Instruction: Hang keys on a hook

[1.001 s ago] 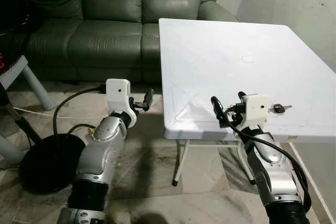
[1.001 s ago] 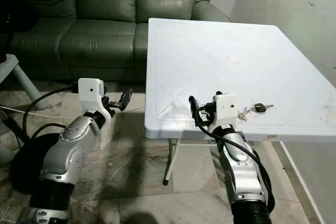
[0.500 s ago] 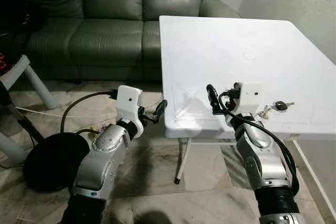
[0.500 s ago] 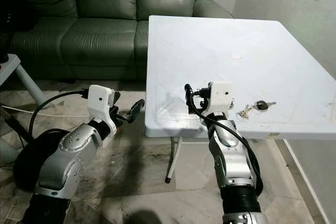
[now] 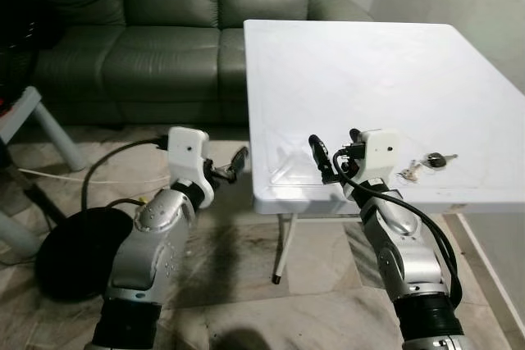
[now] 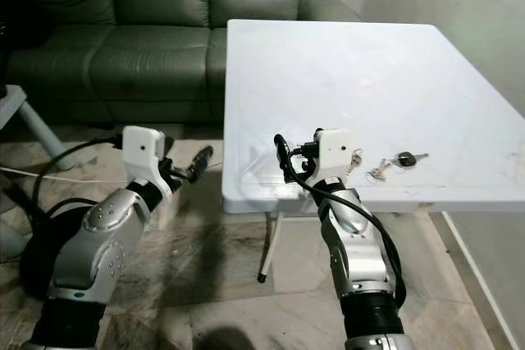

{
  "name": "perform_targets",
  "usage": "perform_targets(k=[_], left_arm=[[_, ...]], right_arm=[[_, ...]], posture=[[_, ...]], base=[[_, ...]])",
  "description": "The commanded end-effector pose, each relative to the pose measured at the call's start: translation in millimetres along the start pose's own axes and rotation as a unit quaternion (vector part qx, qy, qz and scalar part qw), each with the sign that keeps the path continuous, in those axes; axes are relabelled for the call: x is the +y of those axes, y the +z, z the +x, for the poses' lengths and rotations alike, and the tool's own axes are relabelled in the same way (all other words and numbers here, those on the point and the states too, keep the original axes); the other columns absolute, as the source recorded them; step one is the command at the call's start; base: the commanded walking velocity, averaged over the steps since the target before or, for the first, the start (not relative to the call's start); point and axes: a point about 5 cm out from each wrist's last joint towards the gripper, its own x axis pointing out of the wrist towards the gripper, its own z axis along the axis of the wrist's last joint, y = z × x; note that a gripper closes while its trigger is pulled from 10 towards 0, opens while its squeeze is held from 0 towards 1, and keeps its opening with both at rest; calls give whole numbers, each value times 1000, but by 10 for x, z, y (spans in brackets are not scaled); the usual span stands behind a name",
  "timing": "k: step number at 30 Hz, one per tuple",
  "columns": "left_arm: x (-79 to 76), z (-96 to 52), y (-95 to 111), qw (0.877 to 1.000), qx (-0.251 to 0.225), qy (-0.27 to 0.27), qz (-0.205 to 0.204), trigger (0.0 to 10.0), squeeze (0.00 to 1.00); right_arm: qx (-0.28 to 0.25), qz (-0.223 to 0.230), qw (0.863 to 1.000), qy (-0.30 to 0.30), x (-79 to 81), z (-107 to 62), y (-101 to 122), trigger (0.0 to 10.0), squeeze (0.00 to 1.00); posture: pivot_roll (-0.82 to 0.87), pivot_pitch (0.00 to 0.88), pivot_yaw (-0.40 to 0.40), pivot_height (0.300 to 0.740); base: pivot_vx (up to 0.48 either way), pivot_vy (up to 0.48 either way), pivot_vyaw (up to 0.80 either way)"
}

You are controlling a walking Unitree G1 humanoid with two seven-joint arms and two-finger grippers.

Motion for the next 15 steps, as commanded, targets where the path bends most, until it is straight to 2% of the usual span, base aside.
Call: perform_targets(k=[1, 15], left_arm=[[30, 29, -13, 1000, -2, 16, -10, 10000, 0], [82, 68, 9, 1000, -12, 28, -7, 10000, 0]], right_arm=[[-4, 4, 1000, -11, -38, -44, 14, 10000, 0], [-6, 5, 1000, -18, -89, -81, 18, 10000, 0]], posture=[[-56, 37, -57, 740], [-68, 20, -64, 740]], base=[[0, 0, -688], [0, 0, -683]])
